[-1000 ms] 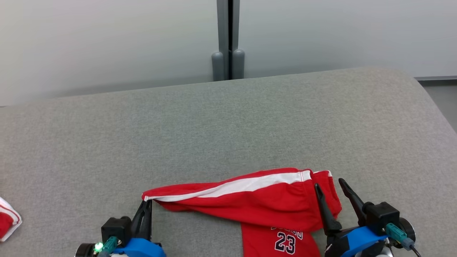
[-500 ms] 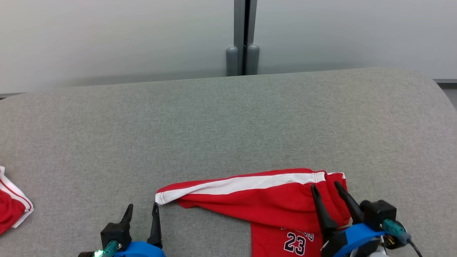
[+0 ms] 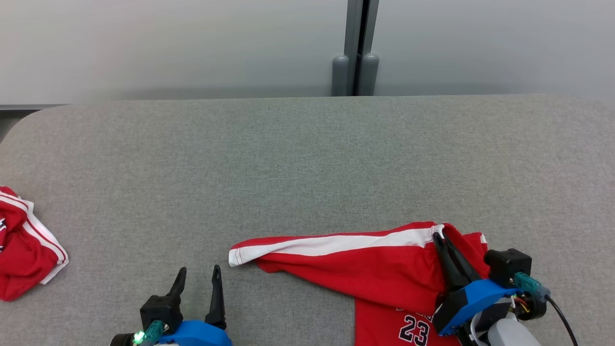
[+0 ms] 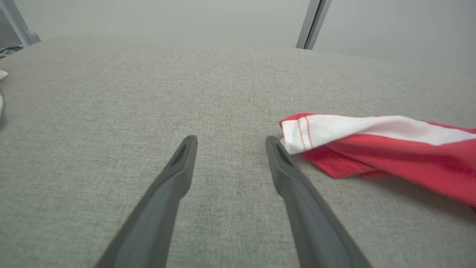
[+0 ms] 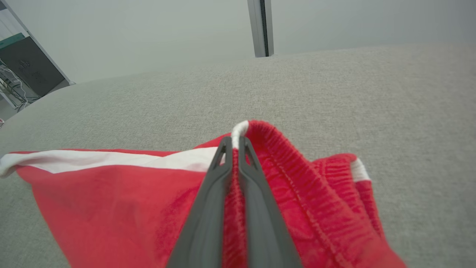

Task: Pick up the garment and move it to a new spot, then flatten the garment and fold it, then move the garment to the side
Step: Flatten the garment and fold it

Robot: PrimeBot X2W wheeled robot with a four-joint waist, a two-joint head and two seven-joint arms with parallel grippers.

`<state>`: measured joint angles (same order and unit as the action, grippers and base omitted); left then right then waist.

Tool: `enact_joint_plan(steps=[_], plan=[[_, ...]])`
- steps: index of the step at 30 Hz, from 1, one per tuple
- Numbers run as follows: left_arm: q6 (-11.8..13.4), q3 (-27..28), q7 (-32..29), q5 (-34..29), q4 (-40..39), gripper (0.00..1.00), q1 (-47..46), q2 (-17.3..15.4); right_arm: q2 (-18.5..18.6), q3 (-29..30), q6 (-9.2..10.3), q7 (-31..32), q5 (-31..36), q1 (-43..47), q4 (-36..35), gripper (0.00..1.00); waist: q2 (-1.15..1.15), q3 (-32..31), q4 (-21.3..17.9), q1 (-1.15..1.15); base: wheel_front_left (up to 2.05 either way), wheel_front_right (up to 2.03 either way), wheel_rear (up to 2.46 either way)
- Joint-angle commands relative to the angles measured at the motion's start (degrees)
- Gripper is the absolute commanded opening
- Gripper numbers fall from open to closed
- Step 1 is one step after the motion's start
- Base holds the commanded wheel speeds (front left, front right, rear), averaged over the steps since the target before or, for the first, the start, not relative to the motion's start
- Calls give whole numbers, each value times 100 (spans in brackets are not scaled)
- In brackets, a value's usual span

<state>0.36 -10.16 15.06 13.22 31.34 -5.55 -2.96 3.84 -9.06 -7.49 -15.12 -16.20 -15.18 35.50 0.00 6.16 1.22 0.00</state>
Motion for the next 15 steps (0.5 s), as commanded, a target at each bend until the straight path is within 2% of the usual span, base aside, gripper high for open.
enact_joint_plan(steps=[1,5,15], plan=[[40,-21,18,36,-33,100,40,9,16,38,-1,-4,48,-75,19,0,0,3,22,0,0,0,0],[61,-44,18,87,-58,100,71,11,3,88,-1,-5,-5,-7,-111,0,0,5,41,0,0,0,0],[56,-112,18,129,-72,100,-54,9,-67,-37,-1,-4,-251,-589,-1410,0,0,-62,81,0,0,0,0]])
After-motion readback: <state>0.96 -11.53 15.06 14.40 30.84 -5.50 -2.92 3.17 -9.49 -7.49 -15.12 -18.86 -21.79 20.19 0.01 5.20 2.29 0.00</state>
